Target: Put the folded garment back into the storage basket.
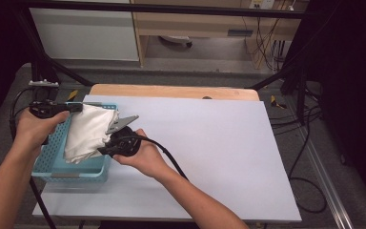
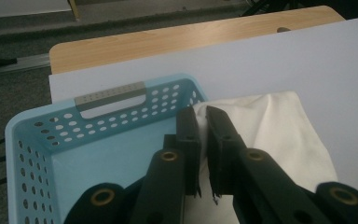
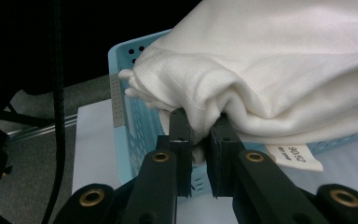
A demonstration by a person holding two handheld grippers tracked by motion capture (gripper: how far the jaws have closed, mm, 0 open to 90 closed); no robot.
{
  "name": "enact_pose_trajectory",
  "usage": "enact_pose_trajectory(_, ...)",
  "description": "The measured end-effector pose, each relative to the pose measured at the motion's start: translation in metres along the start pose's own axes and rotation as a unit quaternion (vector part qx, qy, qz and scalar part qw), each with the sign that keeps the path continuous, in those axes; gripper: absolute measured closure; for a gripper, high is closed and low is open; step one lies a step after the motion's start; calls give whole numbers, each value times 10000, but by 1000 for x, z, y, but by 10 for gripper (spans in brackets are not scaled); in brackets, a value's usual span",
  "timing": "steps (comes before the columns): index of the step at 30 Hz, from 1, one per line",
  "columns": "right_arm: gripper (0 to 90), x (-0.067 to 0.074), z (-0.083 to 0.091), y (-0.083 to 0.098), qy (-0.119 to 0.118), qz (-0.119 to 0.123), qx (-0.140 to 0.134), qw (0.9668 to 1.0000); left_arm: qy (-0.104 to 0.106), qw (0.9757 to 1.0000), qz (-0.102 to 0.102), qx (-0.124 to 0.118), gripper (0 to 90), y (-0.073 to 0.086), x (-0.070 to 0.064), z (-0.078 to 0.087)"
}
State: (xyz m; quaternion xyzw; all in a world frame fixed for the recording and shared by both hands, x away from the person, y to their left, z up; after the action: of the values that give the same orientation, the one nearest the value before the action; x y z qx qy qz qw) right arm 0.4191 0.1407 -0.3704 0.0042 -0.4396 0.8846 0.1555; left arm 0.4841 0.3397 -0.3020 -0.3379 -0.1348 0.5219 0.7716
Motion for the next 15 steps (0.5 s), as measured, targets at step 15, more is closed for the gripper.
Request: enact_pose_trajectory(15,821,2,-8,0,-42,-17,64,10000,-10,10000,39,42,842,5,6,0)
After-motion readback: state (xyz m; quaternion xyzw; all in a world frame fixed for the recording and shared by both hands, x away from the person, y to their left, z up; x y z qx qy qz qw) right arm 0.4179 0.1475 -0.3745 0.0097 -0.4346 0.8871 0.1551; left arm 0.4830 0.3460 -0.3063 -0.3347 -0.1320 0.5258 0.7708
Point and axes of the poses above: each handheld gripper's, and its own axes: z roughly backward along the jaws, y roughly out of its underside, x roughly to its left, the point moved 4 cm from there along -z, roughly forward along the jaws, and after that the axes turned 8 degrees about x, right-handed, at the moved point
